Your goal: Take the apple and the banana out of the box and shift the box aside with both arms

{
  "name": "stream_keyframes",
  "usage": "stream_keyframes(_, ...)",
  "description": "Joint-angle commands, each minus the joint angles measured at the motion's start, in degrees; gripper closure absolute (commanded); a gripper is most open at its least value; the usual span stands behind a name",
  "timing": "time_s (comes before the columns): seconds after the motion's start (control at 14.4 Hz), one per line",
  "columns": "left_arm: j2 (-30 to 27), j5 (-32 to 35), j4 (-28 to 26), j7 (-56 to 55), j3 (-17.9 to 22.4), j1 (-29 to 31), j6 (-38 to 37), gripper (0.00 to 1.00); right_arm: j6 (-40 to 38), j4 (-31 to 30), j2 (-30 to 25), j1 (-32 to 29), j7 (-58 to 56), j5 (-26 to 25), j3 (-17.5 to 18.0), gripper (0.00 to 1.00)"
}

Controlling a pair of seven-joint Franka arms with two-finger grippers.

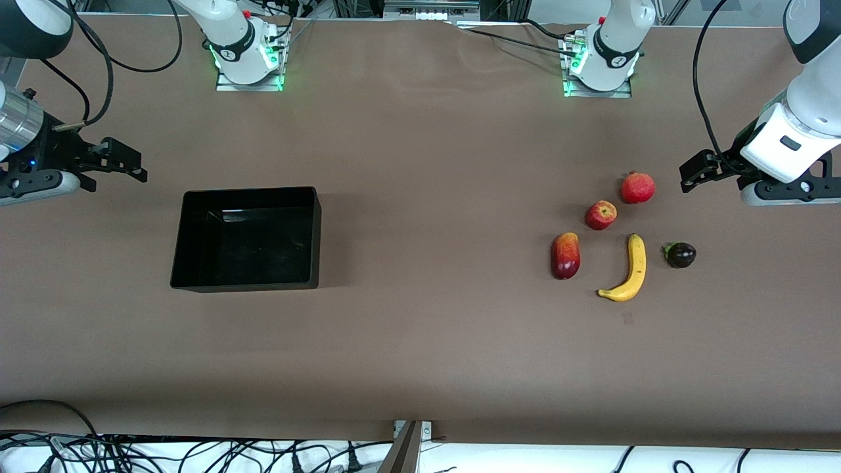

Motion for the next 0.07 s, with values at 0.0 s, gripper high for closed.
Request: stream_keyframes(0.0, -0.31, 0.83, 0.08, -0.89, 0.10, -0.17, -0.76, 0.00, -1.26, 1.81, 1.04, 0.25, -0.07, -0.52, -0.35, 0.00)
